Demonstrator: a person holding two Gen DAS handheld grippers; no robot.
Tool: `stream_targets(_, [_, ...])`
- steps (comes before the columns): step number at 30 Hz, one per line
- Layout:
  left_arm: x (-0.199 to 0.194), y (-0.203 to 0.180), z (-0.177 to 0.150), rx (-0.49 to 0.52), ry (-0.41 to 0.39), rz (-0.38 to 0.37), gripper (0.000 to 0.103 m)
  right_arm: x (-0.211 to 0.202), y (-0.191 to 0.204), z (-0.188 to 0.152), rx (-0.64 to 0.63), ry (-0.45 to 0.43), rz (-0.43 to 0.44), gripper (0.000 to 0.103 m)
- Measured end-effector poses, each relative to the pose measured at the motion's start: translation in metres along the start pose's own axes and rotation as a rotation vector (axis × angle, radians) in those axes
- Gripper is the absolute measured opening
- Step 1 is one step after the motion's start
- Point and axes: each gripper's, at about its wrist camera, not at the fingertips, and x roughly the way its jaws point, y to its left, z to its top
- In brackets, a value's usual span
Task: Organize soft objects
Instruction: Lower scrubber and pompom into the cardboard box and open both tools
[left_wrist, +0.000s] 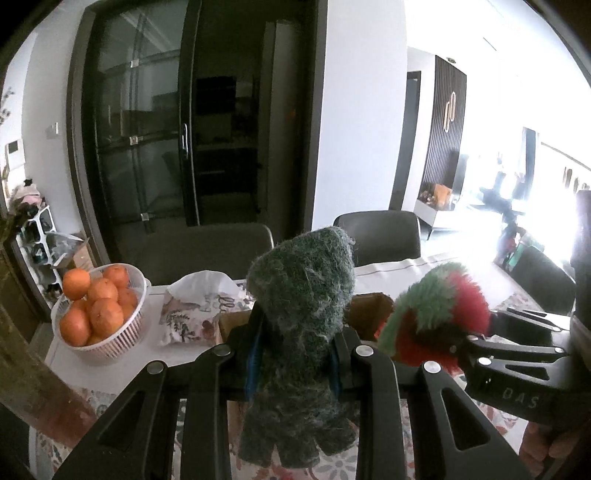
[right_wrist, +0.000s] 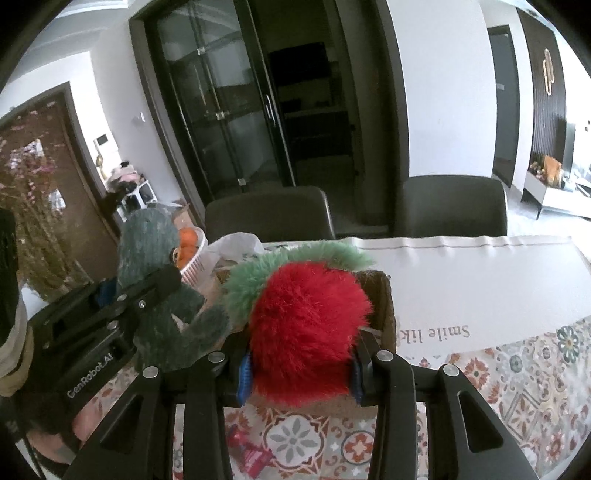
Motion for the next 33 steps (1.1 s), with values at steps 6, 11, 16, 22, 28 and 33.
stream_targets(6, [0.037,0.000,0.002,0.030,0.045,0.011,0.029,0.033,-0.007,0.002,0.015,0.065,-0.006,0.040])
stream_targets(11, [0.066,0.001,-0.005,0.064,0.116,0.000,0.029,0.060,-0.010,0.001,0.008,0.122,-0.007,0.040])
stream_targets(16, [0.089,0.005,-0.010,0.074,0.184,-0.013,0.029,0.087,-0.014,0.001,0.019,0.187,0.004,0.040])
stream_targets(22, [0.113,-0.001,-0.022,0.144,0.284,-0.022,0.030,0.112,-0.017,-0.002,0.019,0.269,0.016,0.041])
stream_targets(28, [0.128,-0.008,-0.035,0.187,0.369,-0.029,0.036,0.130,-0.022,-0.006,0.045,0.346,0.032,0.043])
stream_targets(33, [0.133,-0.009,-0.037,0.201,0.429,0.001,0.066,0.137,-0.022,-0.006,0.074,0.381,0.050,0.052])
